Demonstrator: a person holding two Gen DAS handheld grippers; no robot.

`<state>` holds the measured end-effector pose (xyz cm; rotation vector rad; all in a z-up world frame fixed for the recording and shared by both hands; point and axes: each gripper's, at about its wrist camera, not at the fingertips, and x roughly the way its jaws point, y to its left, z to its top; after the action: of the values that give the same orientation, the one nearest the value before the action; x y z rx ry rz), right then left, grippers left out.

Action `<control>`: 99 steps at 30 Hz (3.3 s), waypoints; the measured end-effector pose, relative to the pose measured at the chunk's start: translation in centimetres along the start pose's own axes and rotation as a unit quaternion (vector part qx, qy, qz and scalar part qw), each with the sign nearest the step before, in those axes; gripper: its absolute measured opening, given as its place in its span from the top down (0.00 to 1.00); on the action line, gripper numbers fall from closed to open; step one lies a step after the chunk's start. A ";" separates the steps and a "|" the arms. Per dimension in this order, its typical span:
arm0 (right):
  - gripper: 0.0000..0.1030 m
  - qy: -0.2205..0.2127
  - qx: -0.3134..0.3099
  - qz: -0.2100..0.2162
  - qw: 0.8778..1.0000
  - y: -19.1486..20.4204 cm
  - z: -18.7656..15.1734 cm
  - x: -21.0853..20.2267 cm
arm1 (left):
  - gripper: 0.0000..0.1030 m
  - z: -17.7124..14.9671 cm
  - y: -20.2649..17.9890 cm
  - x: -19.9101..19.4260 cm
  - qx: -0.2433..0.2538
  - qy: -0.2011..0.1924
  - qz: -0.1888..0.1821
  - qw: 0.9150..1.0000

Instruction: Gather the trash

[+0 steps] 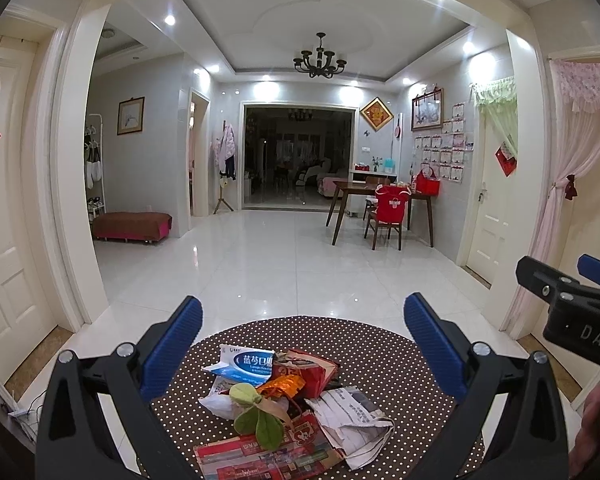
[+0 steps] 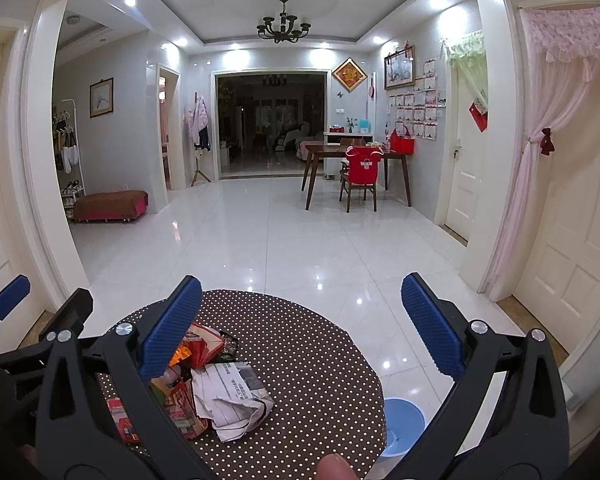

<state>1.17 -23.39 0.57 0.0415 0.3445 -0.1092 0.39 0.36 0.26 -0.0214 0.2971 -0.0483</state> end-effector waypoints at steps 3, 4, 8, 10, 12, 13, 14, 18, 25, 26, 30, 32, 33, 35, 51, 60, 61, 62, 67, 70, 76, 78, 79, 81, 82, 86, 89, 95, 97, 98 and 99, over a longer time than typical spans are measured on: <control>0.05 0.004 0.000 0.001 1.000 0.0 0.1 0.3 | 0.04 -0.2 0.2 0.4 0.000 0.005 0.000 1.000; 0.05 0.005 -0.001 0.001 1.000 0.0 0.1 0.4 | 0.04 -0.1 0.4 0.6 -0.001 0.007 0.000 1.000; 0.05 0.018 -0.003 0.002 1.000 0.1 0.1 1.2 | 0.04 -0.9 1.2 1.6 -0.003 0.020 0.010 1.000; 0.05 0.028 -0.002 0.004 1.000 0.0 -0.2 2.0 | 0.04 -1.6 1.9 2.2 -0.004 0.031 0.012 0.999; 0.05 0.041 -0.002 0.007 0.999 -0.1 -0.6 2.8 | 0.04 -2.3 2.6 2.7 -0.003 0.041 0.015 0.999; 0.05 0.050 -0.002 0.010 0.999 -0.1 -0.8 3.4 | 0.04 -2.7 2.9 3.0 -0.002 0.046 0.016 0.999; 0.05 0.056 -0.002 0.012 0.998 -0.1 -1.0 3.9 | 0.04 -3.2 3.3 3.4 -0.001 0.053 0.018 0.998; 0.05 0.105 -0.002 0.025 0.994 0.0 -3.1 7.2 | 0.04 -5.3 4.6 4.5 0.005 0.077 0.024 0.997; 0.05 0.198 -0.007 0.035 0.980 0.0 -8.1 12.5 | 0.04 -9.5 6.6 7.4 0.017 0.131 0.039 0.990; 0.05 0.208 -0.008 0.034 0.977 0.0 -8.7 13.2 | 0.04 -9.8 6.8 7.7 0.017 0.137 0.041 0.990; 0.05 0.242 -0.011 0.037 0.969 0.2 -11.8 15.1 | 0.04 -11.9 7.5 9.9 0.018 0.170 0.042 0.984; 0.05 0.254 -0.011 0.040 0.966 0.4 -13.0 15.8 | 0.04 -12.6 7.3 10.9 0.021 0.181 0.038 0.983; 0.05 0.263 -0.012 0.042 0.964 0.4 -13.7 16.3 | 0.04 -12.8 7.2 11.6 0.025 0.186 0.037 0.982; 0.05 0.276 -0.014 0.048 0.960 0.7 -14.8 17.0 | 0.04 -13.1 7.0 13.1 0.029 0.192 0.039 0.980; 0.89 0.311 0.027 0.149 0.938 1.2 -19.2 20.1 | 0.84 -14.8 6.1 18.6 0.005 0.239 -0.001 0.971; 0.95 0.276 0.072 0.135 0.949 -3.8 -18.0 18.0 | 0.86 -13.0 5.9 15.4 0.008 0.202 0.004 0.979; 0.95 0.272 0.076 0.131 0.950 -4.4 -17.7 17.8 | 0.86 -12.8 5.7 14.9 0.010 0.198 0.005 0.980; 0.95 0.266 0.083 0.128 0.952 -5.1 -17.5 17.5 | 0.86 -12.4 5.5 14.5 0.012 0.193 0.004 0.981; 0.95 0.245 0.104 0.118 0.957 -7.7 -16.0 16.9 | 0.86 -10.1 3.5 12.7 0.014 0.165 -0.023 0.986; 0.95 0.232 0.113 0.107 0.960 -9.3 -15.3 16.5 | 0.86 -8.7 1.0 12.5 0.020 0.152 -0.057 0.987; 0.95 0.215 0.150 0.058 0.963 -15.0 -14.5 16.4 | 0.86 -7.6 -7.1 15.2 0.040 0.168 -0.156 0.972; 0.95 0.214 0.168 0.030 0.962 -18.1 -14.5 16.6 | 0.86 -7.7 -10.1 16.5 0.049 0.179 -0.186 0.965; 0.95 0.215 0.176 0.015 0.961 -19.6 -14.7 16.8 | 0.86 -7.9 -11.5 16.9 0.055 0.181 -0.197 0.962; 0.95 0.219 0.189 -0.010 0.957 -22.2 -15.1 17.1 | 0.86 -8.3 -14.9 18.1 0.067 0.191 -0.224 0.953; 0.95 0.223 0.195 -0.028 0.955 -23.8 -15.5 17.5 | 0.86 -8.5 -16.5 18.7 0.073 0.197 -0.236 0.949; 0.95 0.258 0.213 -0.091 0.938 -29.0 -17.8 20.0 | 0.86 -9.6 -22.6 21.0 0.098 0.216 -0.277 0.931; 0.95 0.289 0.219 -0.112 0.925 -31.3 -19.7 22.4 | 0.86 -10.8 -26.9 23.2 0.116 0.237 -0.301 0.917; 0.91 0.355 0.227 -0.130 0.898 -34.6 -24.4 29.2 | 0.86 -13.8 -34.3 27.9 0.152 0.279 -0.324 0.891; 0.83 0.382 0.236 -0.132 0.884 -35.7 -26.5 32.1 | 0.86 -14.5 -36.3 29.2 0.160 0.290 -0.324 0.886; 0.65 0.391 0.247 -0.126 0.878 -36.2 -27.7 33.3 | 0.86 -14.9 -37.1 29.8 0.163 0.295 -0.323 0.884; 0.51 0.395 0.257 -0.119 0.874 -36.3 -28.8 33.7 | 0.86 -15.4 -38.1 30.6 0.167 0.303 -0.322 0.881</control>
<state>18.93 -61.15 -38.70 0.5881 1.1376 -0.4338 23.46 -39.41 -22.32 0.2465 0.8994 -0.7828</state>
